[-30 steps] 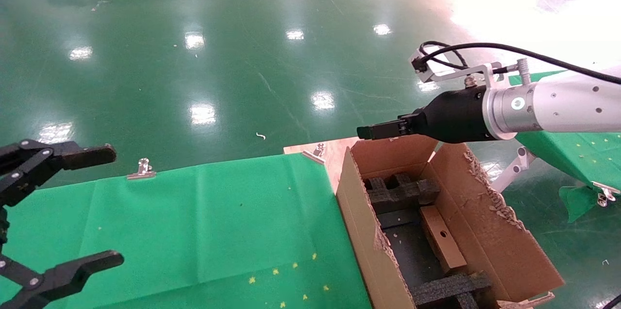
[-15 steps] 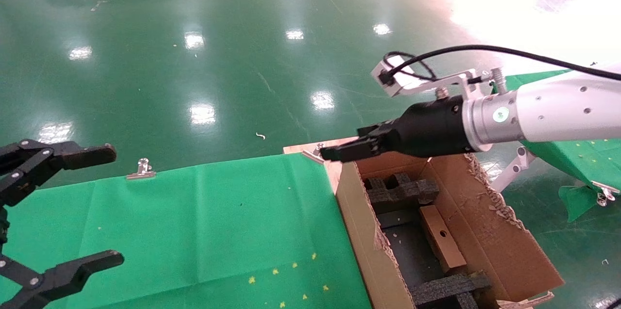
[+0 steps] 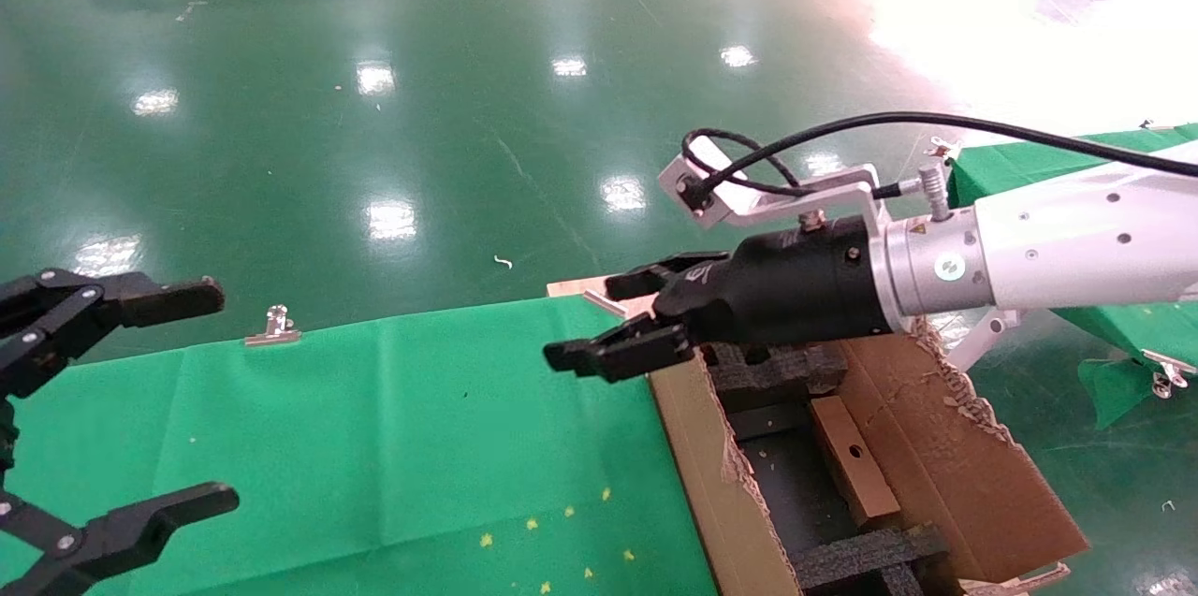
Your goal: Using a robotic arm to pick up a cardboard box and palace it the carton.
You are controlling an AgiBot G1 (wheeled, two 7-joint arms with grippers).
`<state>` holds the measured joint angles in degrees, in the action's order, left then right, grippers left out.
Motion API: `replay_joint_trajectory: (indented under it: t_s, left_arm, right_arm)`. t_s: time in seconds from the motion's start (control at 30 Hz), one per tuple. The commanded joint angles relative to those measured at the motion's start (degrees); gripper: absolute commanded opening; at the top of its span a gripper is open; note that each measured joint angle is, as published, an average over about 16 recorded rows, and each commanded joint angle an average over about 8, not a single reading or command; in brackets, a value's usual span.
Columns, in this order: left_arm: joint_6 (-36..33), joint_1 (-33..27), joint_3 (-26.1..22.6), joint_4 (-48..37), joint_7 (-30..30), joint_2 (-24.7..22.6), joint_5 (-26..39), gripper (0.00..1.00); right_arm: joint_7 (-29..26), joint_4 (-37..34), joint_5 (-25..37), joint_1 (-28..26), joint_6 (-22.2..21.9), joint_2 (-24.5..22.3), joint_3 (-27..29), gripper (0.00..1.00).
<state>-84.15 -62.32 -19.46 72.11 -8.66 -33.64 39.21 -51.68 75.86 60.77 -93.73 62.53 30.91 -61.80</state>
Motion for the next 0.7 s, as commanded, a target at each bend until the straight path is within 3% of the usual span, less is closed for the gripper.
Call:
replay_joint_trajectory:
  t_s: [0.03, 0.7]
  left_arm:
    - [0.0, 0.0, 0.0, 0.0, 0.0, 0.0, 0.0, 1.0]
    - [0.01, 0.0, -0.01, 0.0, 0.01, 0.01, -0.01, 1.0]
  right_arm:
    - [2.48, -0.14, -1.15, 1.95, 1.4, 0.25, 2.78, 1.0]
    - [27.5, -1.53, -12.7, 21.61, 15.57, 2.76, 30.76, 1.0]
